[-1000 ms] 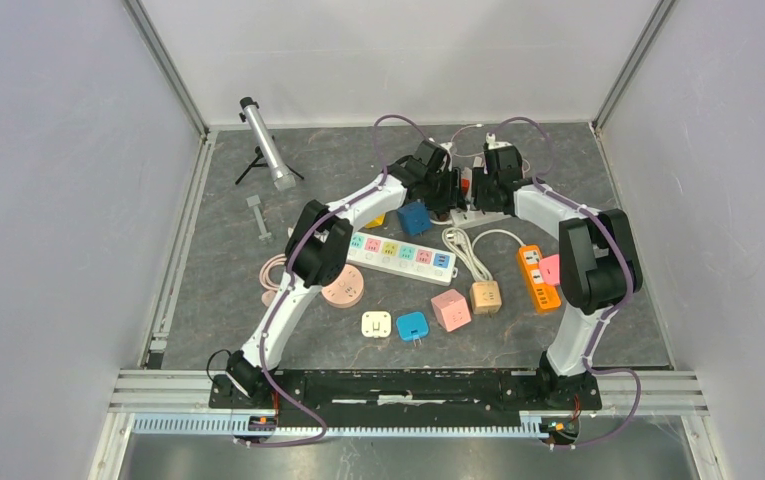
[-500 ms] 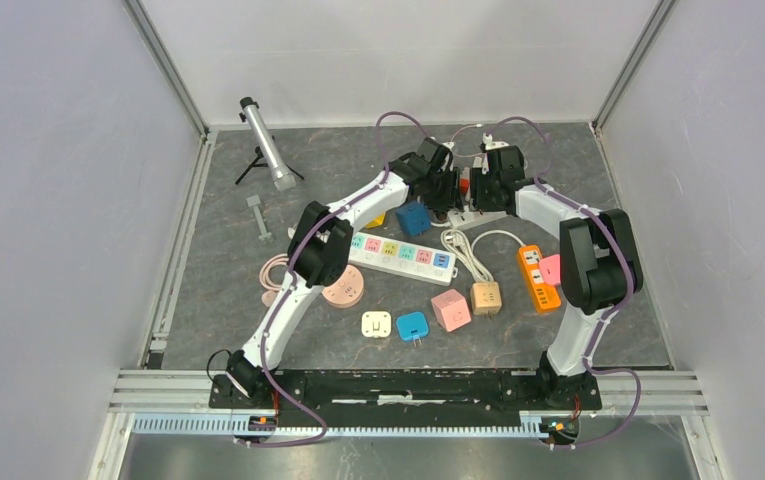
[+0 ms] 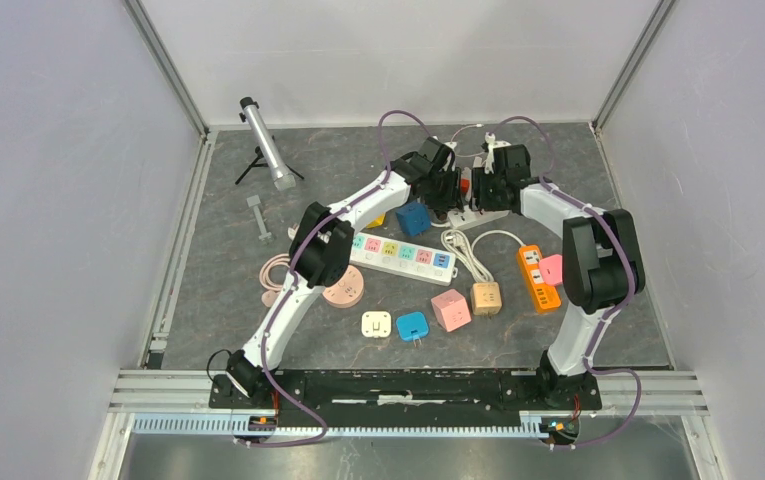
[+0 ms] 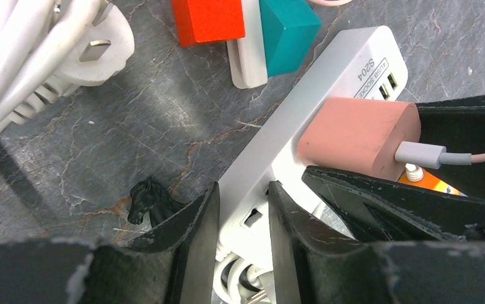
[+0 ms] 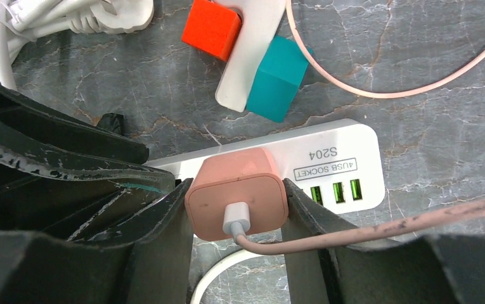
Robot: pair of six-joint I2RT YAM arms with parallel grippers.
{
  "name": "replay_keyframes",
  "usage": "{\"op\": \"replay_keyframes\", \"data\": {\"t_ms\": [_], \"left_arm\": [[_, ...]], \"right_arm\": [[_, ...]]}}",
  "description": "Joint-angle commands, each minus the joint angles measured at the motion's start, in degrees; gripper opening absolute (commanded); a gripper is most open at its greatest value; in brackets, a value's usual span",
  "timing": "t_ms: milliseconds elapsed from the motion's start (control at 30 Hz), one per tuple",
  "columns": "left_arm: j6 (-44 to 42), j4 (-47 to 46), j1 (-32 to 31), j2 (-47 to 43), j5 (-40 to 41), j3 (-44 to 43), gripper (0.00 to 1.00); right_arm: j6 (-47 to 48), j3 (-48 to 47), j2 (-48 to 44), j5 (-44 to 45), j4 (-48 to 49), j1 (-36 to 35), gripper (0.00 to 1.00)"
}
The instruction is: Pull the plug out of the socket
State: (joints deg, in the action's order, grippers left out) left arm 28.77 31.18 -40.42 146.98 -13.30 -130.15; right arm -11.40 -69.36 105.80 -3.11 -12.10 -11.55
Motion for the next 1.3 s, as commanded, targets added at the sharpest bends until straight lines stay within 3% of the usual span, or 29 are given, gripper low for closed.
{"op": "replay_keyframes", "data": {"t_ms": [0,133,367,767,1067,1267], "left_arm": [[-2.81,7.30,-1.94,4.63,1.68,0.41,0.39],[-2.48,8.54,-1.94,5.12,1.72,-0.62,0.39],[-1.10,8.76,-1.89,5.58,0.49,-0.85,0.39],[-0.78,8.89,-1.44,5.11,-2.34,-3.86,0.42],[-0.07,2.17,1.16,-1.81,-9.84,-5.47,0.59],[1.42,-0.09,2.63,-8.55,-18.03,-4.96,0.77]], "right_arm": [[1.02,-2.00,-3.68,-4.25,3.71,-3.30,0.00],[5.68,-1.92,-4.26,4.95,1.66,-5.25,0.00],[1.41,-3.00,-5.35,-3.37,3.13,-1.63,0.00],[1.87,-3.74,-6.94,3.37,-0.46,-0.65,0.00],[-1.36,-3.59,-10.25,13.49,-6.33,5.36,0.00],[-3.83,2.46,-13.45,9.96,-5.63,12.50,0.01]]}}
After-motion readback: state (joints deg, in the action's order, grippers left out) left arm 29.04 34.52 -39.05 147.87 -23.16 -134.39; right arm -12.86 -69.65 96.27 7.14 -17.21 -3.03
